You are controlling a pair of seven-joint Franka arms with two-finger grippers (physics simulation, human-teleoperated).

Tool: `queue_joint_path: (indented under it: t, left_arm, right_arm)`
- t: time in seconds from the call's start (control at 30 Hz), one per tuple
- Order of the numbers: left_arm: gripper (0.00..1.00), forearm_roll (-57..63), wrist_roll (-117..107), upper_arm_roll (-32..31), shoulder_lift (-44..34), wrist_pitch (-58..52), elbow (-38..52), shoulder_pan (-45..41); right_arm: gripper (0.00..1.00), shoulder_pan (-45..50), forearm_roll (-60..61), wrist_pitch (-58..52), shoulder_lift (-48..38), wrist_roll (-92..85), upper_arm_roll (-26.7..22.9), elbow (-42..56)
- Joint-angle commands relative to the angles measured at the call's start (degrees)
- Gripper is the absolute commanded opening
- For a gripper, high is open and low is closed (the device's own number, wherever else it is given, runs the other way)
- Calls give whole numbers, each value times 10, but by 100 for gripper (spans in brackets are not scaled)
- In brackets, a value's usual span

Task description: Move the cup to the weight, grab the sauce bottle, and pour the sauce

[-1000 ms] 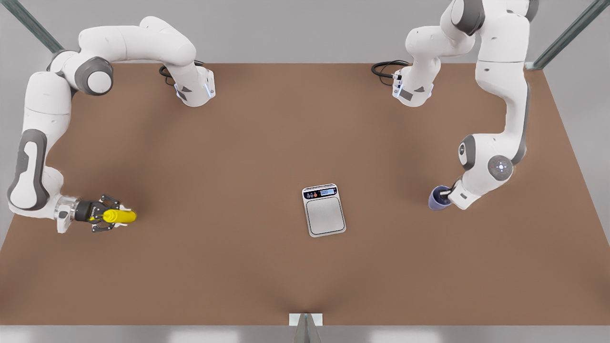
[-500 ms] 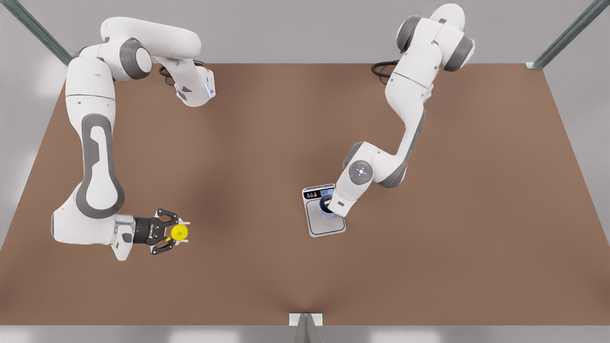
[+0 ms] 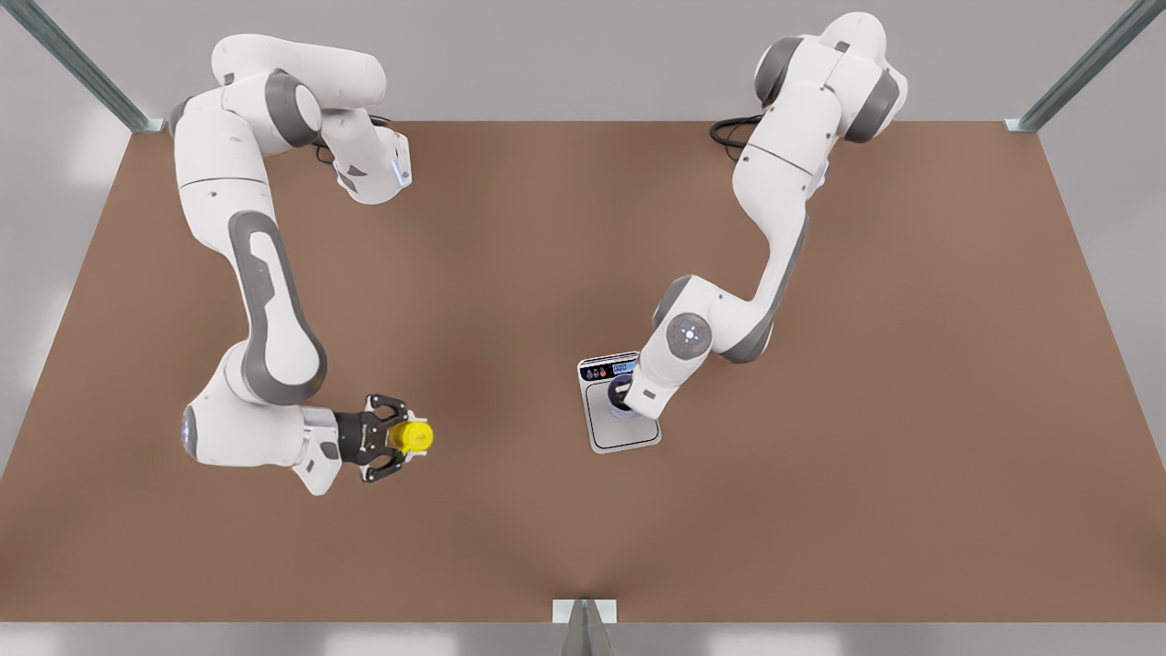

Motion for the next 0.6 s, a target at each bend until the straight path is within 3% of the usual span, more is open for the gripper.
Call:
queue_joint_path:
  t: [0.0,0.23,0.3,0.33,0.4,0.43,0.47,0.53,0.57]
  left_arm:
    - [100,0,0,0,-3,-3,0,0]
    - [100,0,-4,5,-64,-120,3,3]
    - [100,-7,-5,24,-100,-206,26,4]
    - [100,-8,2,61,-104,-307,92,6]
    - [100,-46,153,81,-104,-441,196,132]
    - [100,-43,299,87,-103,-468,205,183]
    - [100,24,353,98,-103,-476,216,192]
    - [100,80,433,98,-183,-490,188,216]
    - [100,98,432,95,-247,-463,109,215]
  right_arm:
    - [43,1,2,-11,0,0,-1,1]
    - [43,52,3,21,0,33,0,1]
    - [43,57,3,29,0,34,0,1]
    - [43,68,3,35,0,40,0,1]
    - [43,104,1,82,1,52,-1,0]
    - [43,120,0,103,1,62,-1,-2]
    - [43,141,-7,121,3,73,-1,-3]
    - [43,171,-7,133,2,76,-1,-4]
    - [43,188,-12,136,2,77,-4,-3]
